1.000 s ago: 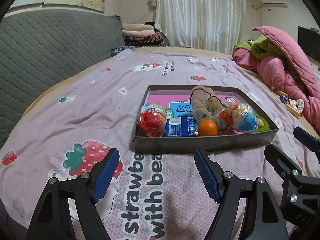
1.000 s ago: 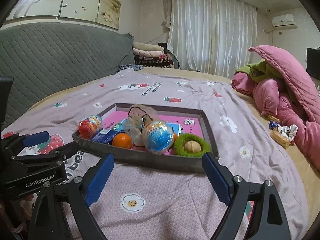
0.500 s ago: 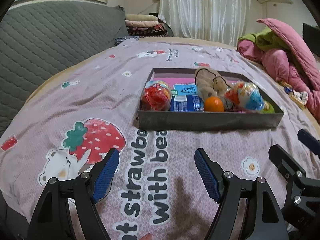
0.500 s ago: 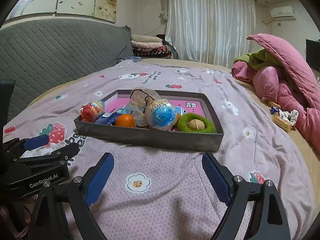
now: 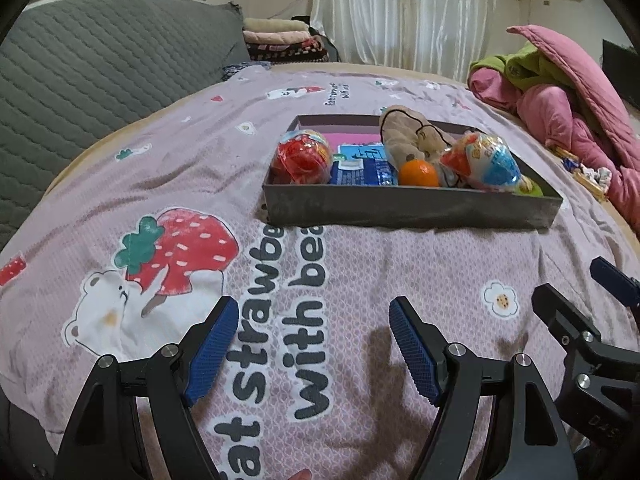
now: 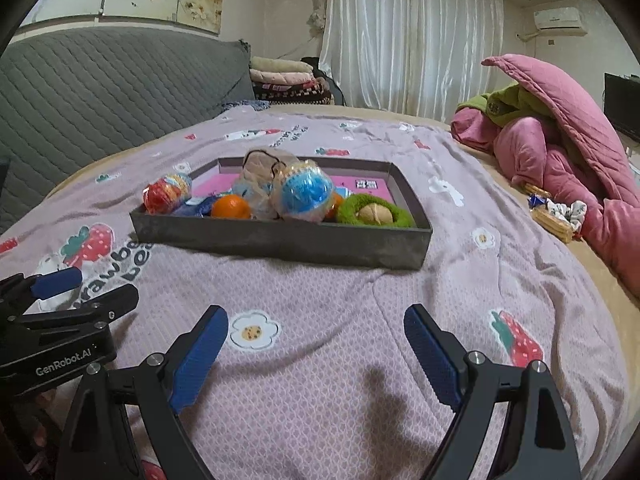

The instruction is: Organize objects

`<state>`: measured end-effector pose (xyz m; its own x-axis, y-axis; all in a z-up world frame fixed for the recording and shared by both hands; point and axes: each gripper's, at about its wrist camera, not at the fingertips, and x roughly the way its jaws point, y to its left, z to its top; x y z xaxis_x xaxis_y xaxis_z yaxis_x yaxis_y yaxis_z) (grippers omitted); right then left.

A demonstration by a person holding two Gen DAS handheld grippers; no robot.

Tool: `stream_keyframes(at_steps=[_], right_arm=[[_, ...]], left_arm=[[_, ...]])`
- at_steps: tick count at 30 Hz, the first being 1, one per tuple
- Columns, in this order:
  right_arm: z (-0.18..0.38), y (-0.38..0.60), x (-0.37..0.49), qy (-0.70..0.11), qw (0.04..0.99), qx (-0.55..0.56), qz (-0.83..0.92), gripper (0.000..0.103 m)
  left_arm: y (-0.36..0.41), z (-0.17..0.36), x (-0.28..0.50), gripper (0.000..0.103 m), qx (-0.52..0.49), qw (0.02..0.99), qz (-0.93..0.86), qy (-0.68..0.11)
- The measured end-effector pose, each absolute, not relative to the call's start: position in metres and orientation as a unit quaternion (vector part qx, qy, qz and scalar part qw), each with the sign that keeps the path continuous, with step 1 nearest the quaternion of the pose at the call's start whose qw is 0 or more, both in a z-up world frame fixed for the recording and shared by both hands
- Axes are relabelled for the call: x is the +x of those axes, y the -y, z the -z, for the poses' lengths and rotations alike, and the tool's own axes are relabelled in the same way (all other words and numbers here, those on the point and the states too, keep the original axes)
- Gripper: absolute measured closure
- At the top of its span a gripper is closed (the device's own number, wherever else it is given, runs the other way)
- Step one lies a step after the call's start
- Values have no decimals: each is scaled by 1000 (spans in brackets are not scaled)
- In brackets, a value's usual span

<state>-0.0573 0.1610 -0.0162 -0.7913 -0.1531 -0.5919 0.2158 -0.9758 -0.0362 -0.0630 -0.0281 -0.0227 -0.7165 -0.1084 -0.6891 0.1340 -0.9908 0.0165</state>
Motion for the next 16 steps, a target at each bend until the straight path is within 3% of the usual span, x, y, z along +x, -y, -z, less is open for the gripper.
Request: stream_keyframes(at_steps=[16], right_arm=[[20,-158,-55,-55,98,307,945,14]], left_arm=[[28,33,-62,24,377,49,925,-26]])
